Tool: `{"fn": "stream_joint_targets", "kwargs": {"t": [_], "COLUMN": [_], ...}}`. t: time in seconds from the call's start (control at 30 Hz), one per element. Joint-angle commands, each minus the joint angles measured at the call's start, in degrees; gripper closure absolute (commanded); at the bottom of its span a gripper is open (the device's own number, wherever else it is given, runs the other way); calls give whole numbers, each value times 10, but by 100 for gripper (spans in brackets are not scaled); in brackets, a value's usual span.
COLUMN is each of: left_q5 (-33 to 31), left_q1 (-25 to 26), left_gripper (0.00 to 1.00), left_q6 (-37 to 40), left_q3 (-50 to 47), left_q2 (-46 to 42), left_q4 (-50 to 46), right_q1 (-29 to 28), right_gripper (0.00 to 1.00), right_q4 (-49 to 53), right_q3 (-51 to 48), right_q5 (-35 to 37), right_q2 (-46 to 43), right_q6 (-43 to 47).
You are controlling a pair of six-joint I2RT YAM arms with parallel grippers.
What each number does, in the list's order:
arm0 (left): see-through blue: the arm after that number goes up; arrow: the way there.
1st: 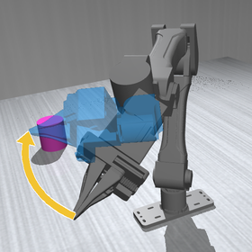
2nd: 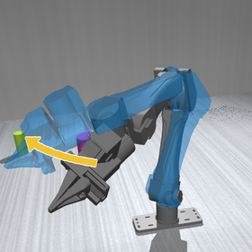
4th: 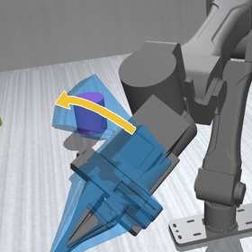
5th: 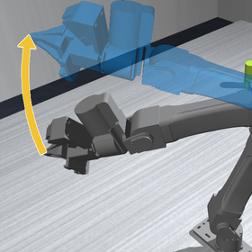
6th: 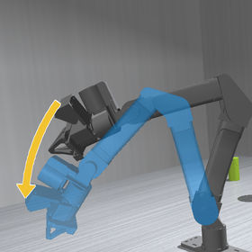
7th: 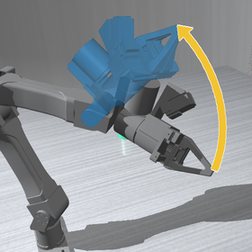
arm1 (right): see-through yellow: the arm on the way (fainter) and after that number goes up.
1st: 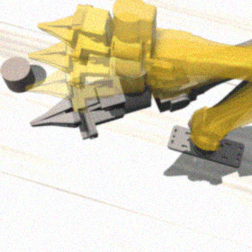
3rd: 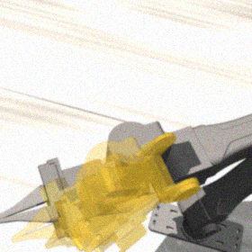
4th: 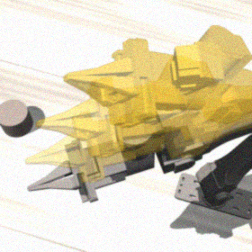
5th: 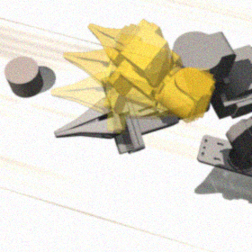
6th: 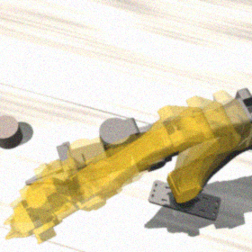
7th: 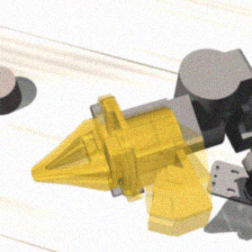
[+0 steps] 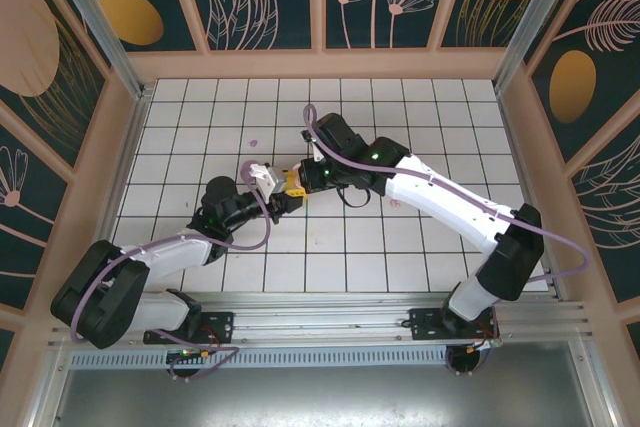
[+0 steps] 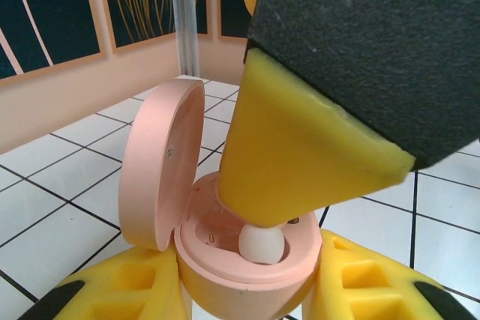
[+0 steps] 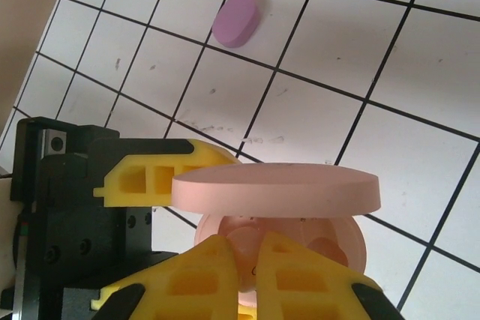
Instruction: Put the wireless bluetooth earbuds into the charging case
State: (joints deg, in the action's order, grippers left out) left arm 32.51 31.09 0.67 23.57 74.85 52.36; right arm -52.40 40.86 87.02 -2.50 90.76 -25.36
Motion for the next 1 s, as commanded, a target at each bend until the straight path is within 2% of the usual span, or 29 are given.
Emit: {"fn": "stream_joint_targets", "kwargs": {"t": [0.0, 0.43, 0.6, 0.97], "left_q5": [6, -1, -4, -8], "left_q1": [2, 2, 2, 2], "left_gripper": [91, 91, 91, 91], "left_q6": [12, 17, 17, 15], "left_q3": [15, 15, 17, 15], "left_q2": [-17, -25, -25, -30], "left_q4": [23, 10, 4, 1], "right_q1": [-6, -18, -18, -19], "right_gripper": [91, 86, 80, 76], "right_q4": [33, 50, 40, 35], "right_q3": [23, 37, 31, 29], "right_q5": [22, 2, -6, 0], "right_q2": [11, 31, 23, 8], "right_q6": [8, 21, 15, 6]}}
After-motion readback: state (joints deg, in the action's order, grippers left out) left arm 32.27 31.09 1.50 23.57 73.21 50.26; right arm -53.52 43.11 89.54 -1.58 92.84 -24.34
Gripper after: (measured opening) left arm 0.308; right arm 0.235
